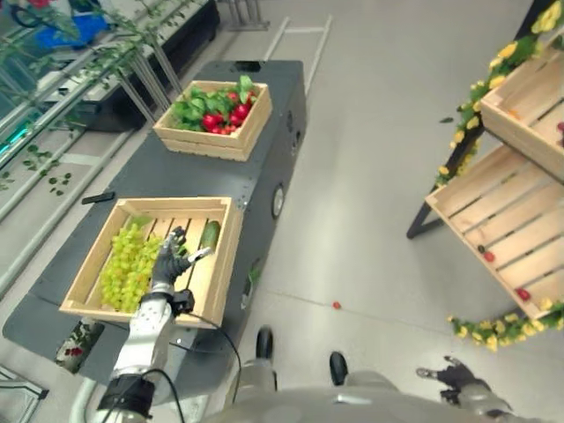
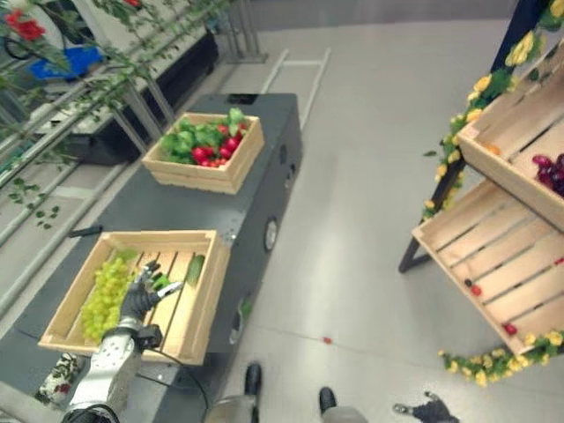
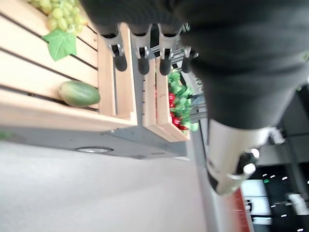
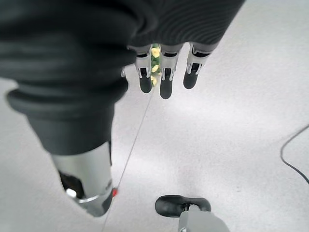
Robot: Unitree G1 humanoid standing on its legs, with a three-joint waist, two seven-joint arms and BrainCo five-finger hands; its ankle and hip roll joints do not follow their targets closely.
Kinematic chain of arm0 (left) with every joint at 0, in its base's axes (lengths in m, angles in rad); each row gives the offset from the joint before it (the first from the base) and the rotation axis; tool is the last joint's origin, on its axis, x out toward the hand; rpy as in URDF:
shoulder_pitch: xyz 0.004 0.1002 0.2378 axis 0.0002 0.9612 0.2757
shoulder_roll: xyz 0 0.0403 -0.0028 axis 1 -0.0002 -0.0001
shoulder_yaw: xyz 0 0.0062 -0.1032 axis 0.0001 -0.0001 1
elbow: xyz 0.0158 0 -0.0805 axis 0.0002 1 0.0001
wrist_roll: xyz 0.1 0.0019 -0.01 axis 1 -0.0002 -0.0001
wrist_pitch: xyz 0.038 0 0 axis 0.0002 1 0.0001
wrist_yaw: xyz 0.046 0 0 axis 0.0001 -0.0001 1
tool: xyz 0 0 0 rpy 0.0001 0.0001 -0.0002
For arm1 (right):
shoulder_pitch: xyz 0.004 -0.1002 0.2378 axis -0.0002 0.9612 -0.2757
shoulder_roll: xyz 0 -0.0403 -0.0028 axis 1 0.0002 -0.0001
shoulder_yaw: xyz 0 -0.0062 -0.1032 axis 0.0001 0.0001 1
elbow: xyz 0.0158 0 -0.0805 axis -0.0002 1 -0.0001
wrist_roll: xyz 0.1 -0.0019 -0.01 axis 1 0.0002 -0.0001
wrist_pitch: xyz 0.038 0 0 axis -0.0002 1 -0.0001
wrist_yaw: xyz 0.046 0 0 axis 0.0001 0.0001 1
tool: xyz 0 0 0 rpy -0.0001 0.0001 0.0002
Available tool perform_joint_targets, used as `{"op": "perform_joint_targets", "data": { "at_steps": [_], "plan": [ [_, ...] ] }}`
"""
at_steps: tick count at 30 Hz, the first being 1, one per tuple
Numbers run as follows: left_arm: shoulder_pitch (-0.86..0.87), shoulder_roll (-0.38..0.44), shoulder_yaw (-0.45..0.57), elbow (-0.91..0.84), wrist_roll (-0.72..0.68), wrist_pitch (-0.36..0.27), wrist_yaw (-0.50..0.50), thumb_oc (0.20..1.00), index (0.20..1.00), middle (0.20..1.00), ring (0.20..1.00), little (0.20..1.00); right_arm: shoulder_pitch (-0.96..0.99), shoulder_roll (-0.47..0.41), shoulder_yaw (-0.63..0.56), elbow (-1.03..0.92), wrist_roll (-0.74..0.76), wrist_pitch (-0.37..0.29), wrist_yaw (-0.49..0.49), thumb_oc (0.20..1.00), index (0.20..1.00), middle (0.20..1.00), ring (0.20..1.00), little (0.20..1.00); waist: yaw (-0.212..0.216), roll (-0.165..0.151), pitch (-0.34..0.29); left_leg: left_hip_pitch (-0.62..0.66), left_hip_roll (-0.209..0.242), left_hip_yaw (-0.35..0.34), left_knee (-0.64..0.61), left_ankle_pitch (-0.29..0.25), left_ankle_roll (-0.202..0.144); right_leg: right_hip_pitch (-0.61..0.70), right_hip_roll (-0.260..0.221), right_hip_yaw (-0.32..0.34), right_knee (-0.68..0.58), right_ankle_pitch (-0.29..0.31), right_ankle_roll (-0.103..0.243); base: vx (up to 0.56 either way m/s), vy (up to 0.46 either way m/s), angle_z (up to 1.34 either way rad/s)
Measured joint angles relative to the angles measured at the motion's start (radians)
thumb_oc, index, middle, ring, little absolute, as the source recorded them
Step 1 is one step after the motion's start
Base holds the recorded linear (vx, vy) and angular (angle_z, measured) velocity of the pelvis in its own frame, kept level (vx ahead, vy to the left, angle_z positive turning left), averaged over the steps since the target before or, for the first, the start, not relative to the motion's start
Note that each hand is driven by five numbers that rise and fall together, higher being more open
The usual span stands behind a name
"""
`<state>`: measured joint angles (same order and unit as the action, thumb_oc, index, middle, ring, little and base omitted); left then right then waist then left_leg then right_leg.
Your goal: Pick up the fruits from the basket on one side to the basket on the other side
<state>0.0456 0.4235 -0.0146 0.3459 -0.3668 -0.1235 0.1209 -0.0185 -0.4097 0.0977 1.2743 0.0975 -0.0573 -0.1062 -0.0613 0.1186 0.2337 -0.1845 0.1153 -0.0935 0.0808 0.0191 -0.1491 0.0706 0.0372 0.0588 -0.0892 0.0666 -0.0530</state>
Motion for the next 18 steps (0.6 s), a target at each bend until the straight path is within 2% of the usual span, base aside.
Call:
{"op": "perform_joint_targets", "data": {
  "at_steps": [1,2,4,5,8,11,14,18],
  "plan": [
    [0.003,0.02,0.004,-0.002,-0.001,0.0,0.003,1.0,1.0,1.0,1.0,1.0,-0.01,-0.01,0.021,-0.005,0.0,-0.002,-0.006,1.0,1.0,1.0,1.0,1.0,0.007,0.01,0.001,0.034,-0.006,0.026,0.015,0.008,0.01,-0.01,-0.001,-0.029,0.0,-0.006,0.014,0.0,0.087,-0.97],
    [-0.01,0.033,0.008,0.001,-0.001,-0.001,0.004,1.0,1.0,1.0,1.0,1.0,-0.02,-0.001,0.023,-0.01,0.001,-0.002,-0.009,1.0,1.0,1.0,1.0,1.0,0.006,0.025,0.004,0.049,-0.019,0.024,-0.016,0.042,0.047,-0.016,-0.008,-0.039,-0.001,-0.006,0.035,0.02,0.115,-0.67],
    [-0.033,0.038,0.012,0.003,-0.001,0.0,0.005,1.0,1.0,1.0,1.0,1.0,-0.016,0.02,0.021,-0.018,0.001,-0.003,-0.011,1.0,1.0,1.0,1.0,1.0,-0.013,0.006,0.004,0.065,-0.047,0.04,-0.084,0.083,0.066,-0.032,-0.029,-0.035,-0.001,-0.009,0.062,0.01,0.076,0.01],
    [-0.054,0.04,0.015,-0.016,-0.001,-0.004,0.006,1.0,1.0,1.0,1.0,1.0,0.003,0.042,0.018,-0.015,0.001,-0.002,-0.012,1.0,1.0,1.0,1.0,1.0,-0.021,-0.009,0.004,0.103,-0.073,0.041,-0.168,0.125,0.09,-0.036,-0.057,-0.034,-0.001,-0.018,0.087,-0.03,0.082,0.26],
    [-0.072,0.07,0.028,-0.013,-0.001,-0.011,0.02,1.0,1.0,1.0,1.0,1.0,0.012,0.066,0.018,-0.015,0.002,-0.002,-0.012,1.0,1.0,1.0,1.0,1.0,-0.031,-0.021,0.006,0.085,-0.108,0.037,-0.171,0.131,0.109,-0.053,-0.091,-0.01,-0.007,-0.024,0.115,0.01,0.057,0.15],
    [-0.048,0.084,0.083,-0.011,0.0,-0.012,0.041,1.0,1.0,1.0,1.0,1.0,0.006,0.087,0.018,-0.017,0.002,-0.003,-0.012,1.0,1.0,1.0,1.0,1.0,-0.024,-0.024,0.005,0.085,-0.118,0.037,-0.176,0.122,0.114,-0.052,-0.101,-0.011,-0.007,-0.031,0.122,0.03,0.04,0.03],
    [-0.034,0.112,0.088,-0.011,0.0,-0.012,0.048,1.0,1.0,1.0,1.0,1.0,0.002,0.084,0.018,-0.016,0.002,-0.003,-0.012,1.0,1.0,1.0,1.0,1.0,-0.003,-0.024,0.005,0.085,-0.107,0.04,-0.177,0.12,0.11,-0.053,-0.096,-0.01,-0.006,-0.034,0.117,0.01,0.035,-0.03],
    [-0.051,0.148,0.085,0.07,0.006,-0.01,0.052,1.0,1.0,1.0,1.0,1.0,-0.009,0.072,0.019,-0.018,0.002,-0.003,-0.013,1.0,1.0,1.0,1.0,1.0,-0.004,-0.026,0.004,0.082,-0.093,0.041,-0.177,0.117,0.105,-0.057,-0.081,-0.01,-0.002,-0.031,0.107,-0.01,0.013,-0.03]
  ]
}}
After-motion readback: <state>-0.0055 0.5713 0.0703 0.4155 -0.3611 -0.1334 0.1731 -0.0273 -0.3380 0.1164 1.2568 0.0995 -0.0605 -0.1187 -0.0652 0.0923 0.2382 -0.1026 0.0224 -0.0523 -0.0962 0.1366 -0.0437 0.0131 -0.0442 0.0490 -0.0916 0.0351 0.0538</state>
